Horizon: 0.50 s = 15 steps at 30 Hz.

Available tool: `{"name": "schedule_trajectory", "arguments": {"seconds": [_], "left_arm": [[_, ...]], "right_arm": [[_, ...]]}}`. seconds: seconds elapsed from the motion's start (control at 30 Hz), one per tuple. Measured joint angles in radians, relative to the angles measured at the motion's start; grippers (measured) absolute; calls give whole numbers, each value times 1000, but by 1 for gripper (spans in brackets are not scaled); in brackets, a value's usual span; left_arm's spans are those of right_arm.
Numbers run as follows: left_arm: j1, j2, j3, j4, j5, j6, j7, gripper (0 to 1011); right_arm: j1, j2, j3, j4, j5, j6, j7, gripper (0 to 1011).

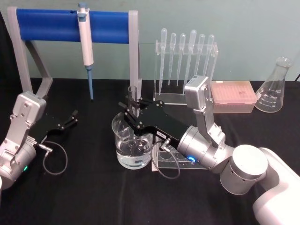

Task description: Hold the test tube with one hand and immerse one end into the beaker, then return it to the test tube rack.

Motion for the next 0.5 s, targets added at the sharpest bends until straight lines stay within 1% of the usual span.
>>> {"name": "schedule_trajectory", "arguments": {"seconds": [0.5], "left_arm": [[0,0,0,0,0,0,0,1000]], "right_arm": [[0,0,0,0,0,0,0,224]]}}
